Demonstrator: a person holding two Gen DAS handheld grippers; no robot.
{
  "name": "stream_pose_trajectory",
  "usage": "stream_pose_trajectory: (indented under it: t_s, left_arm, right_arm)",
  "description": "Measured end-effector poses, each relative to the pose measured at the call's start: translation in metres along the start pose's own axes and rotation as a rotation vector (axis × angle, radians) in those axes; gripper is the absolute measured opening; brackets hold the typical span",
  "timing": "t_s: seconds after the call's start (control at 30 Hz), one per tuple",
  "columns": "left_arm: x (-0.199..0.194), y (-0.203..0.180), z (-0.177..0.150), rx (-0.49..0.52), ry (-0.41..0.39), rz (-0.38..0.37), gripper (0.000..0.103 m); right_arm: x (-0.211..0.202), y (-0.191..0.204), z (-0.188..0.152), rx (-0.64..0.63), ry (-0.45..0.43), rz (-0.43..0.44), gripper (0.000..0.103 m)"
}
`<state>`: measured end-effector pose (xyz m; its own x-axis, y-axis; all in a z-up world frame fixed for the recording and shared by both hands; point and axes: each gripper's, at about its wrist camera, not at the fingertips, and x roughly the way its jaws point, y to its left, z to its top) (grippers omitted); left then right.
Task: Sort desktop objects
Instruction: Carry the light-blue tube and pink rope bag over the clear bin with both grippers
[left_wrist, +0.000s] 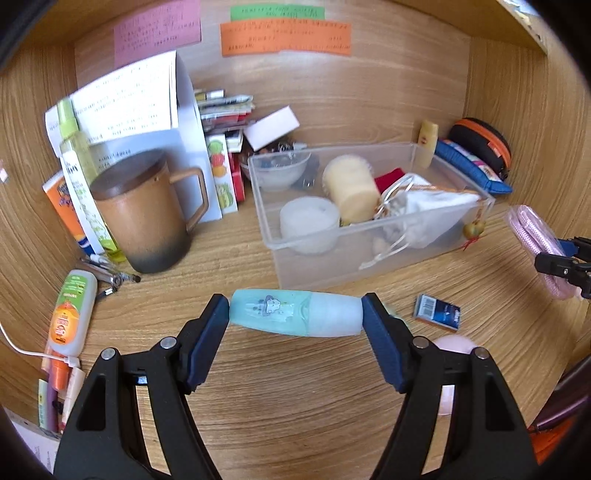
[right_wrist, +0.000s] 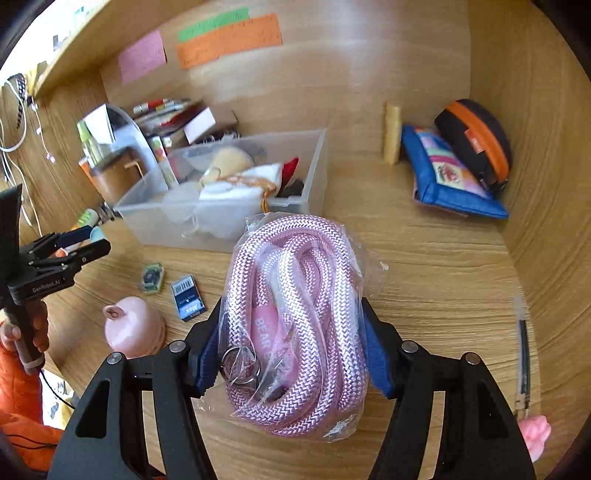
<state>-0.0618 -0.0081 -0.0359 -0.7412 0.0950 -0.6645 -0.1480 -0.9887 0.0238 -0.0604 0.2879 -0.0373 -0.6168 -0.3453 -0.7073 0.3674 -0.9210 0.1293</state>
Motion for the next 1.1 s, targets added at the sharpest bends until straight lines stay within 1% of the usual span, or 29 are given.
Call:
stream_pose_trajectory:
  t_s: [0.13,0.23,0.47,0.6,0.7,0.8,0.97,1.1]
  left_arm:
    - [-0.012,-0.003,0.005,-0.008,-0.039,-0.009,0.072]
    - [-0.020,-0.004,0.010,-0.026,-0.075,-0.027,0.072]
    - [-0.029,-0.007,0.026,-0.043,-0.134,-0.049,0.072]
    - [-0.028,-0.008,0.035,-0.055,-0.151,-0.060,0.072]
    - [-0.026,-0.009,0.043,-0.064,-0.164,-0.060,0.072]
    - [-0.022,-0.007,0.050,-0.077,-0.176,-0.074,0.073]
    - [-0.012,-0.005,0.062,-0.087,-0.167,-0.076,0.072]
    - [-0.005,-0.004,0.068,-0.096,-0.155,-0.092,0.072]
  right_arm:
    - [-0.014,-0.002,0.008,0.003,-0.047,0.002,0.061]
    - [-0.023,-0.002,0.018,0.007,-0.088,0.021,0.061]
    - [-0.027,0.009,0.043,-0.032,-0.144,0.037,0.061]
    - [-0.017,0.017,0.063,-0.045,-0.157,0.081,0.061]
    - [-0.007,0.023,0.077,-0.066,-0.162,0.094,0.061]
    - [0.005,0.028,0.090,-0.081,-0.157,0.107,0.061]
    - [0.021,0.033,0.109,-0.098,-0.151,0.109,0.061]
    - [0.030,0.038,0.119,-0.101,-0.150,0.121,0.061]
